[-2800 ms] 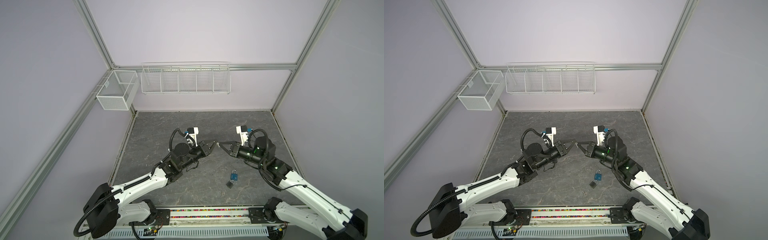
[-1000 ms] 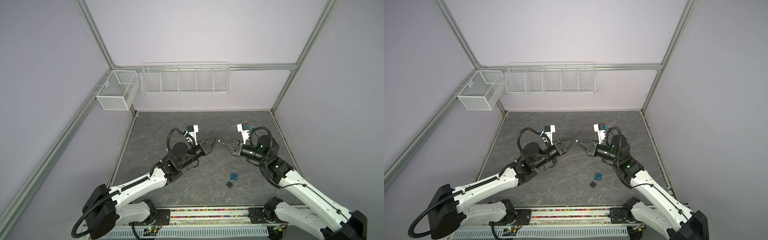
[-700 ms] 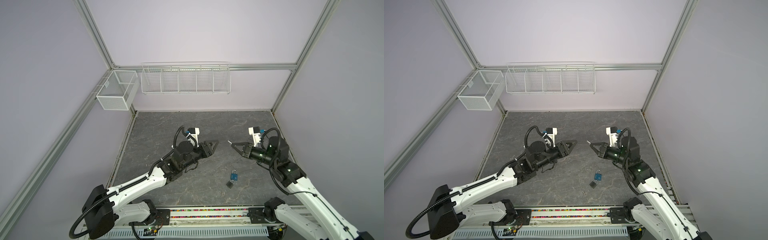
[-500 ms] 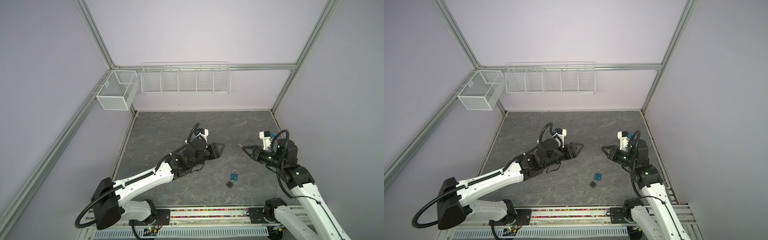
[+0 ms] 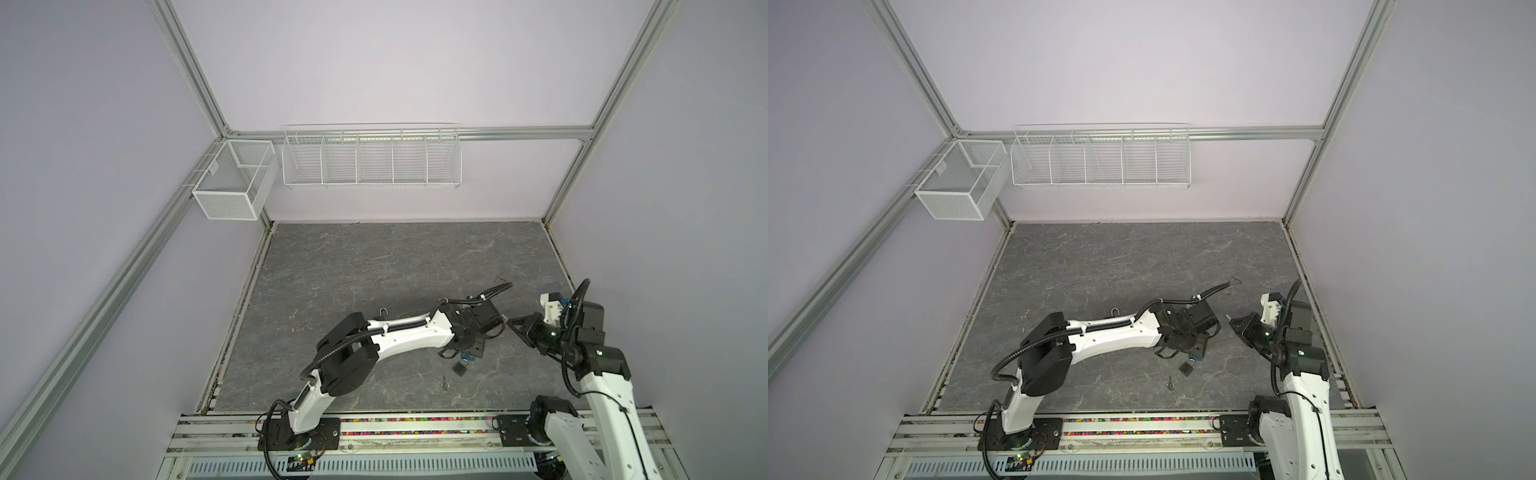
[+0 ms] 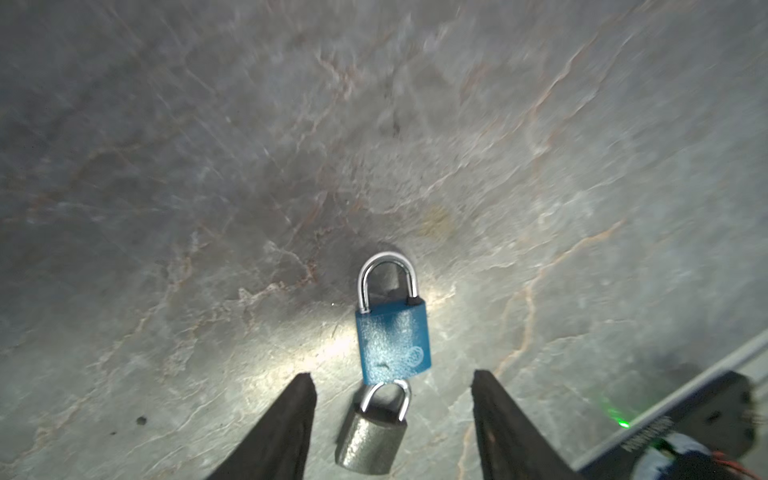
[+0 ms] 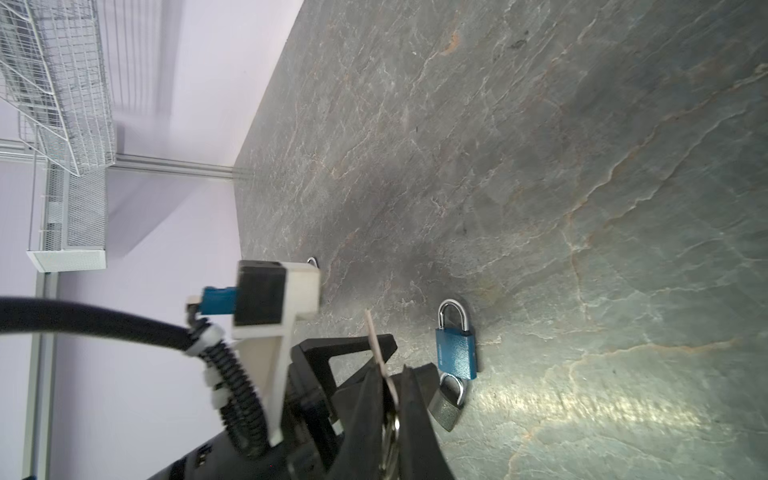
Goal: Unlock with the key
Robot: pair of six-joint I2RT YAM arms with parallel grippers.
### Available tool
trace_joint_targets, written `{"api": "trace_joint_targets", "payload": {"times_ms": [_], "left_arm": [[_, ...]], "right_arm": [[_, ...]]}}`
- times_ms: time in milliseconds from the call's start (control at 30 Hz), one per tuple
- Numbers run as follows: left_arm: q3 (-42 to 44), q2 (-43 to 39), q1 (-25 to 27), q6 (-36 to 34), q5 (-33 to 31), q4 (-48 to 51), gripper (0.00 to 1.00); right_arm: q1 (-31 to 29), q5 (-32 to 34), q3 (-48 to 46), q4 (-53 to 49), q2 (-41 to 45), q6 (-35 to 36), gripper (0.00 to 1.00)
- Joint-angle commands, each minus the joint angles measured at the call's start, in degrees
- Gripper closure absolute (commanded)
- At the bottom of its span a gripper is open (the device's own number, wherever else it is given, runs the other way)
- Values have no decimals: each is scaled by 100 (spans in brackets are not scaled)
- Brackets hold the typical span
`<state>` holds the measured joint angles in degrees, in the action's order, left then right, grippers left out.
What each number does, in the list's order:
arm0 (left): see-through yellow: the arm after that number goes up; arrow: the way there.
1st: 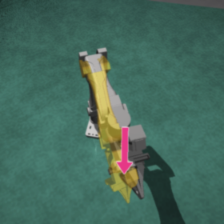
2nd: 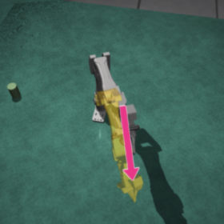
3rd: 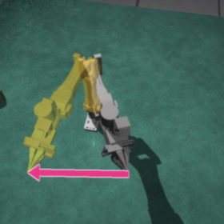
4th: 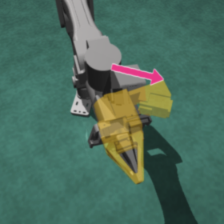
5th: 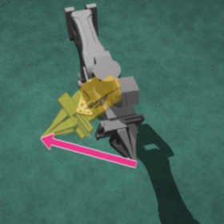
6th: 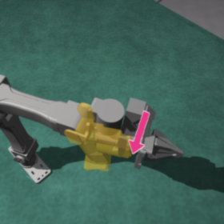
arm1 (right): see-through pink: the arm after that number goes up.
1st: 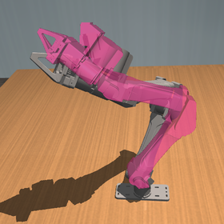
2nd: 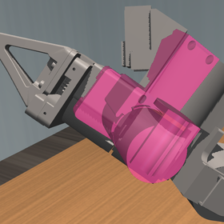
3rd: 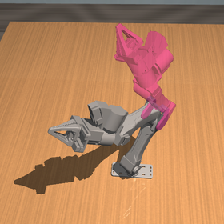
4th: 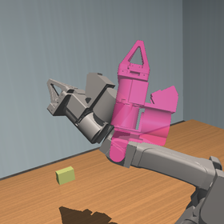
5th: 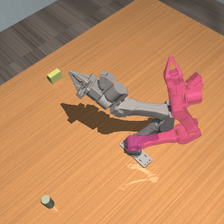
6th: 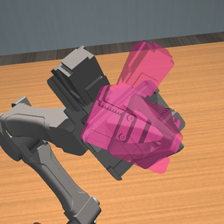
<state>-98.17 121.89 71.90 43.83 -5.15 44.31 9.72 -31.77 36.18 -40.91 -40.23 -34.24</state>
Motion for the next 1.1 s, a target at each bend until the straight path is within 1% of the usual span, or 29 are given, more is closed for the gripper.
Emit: {"api": "trace_joint_targets", "payload": {"times_ms": [0,133,233,333,533,633,900,1000,1067], "left_arm": [[-407,310,43,-84,-162,851,39],[-770,696,52,-84,-200,979,38],[-850,809,52,-105,-125,783,38],[-1123,1011,52,-141,-273,969,38],[-1641,1403,52,-254,-188,1229,40],[-1836,1543,52,-199,-284,1469,42],[-2029,1806,52,-169,-170,1712,48],[-1970,1737,52,-48,-302,1890,49],[-1806,1617,55,-3,-293,1828,49]], "right_arm": [[112,43,-84,-188,1,316,94],[218,31,-163,-151,7,356,94],[278,31,-197,-137,6,376,94],[312,-12,-243,-71,-1,365,94],[365,-62,-294,-50,-43,412,94],[391,-90,-304,-51,-45,425,94],[432,-162,-314,-80,-77,418,94],[431,-177,-296,-166,-47,440,94],[430,-174,-313,-190,-16,430,94]]}}
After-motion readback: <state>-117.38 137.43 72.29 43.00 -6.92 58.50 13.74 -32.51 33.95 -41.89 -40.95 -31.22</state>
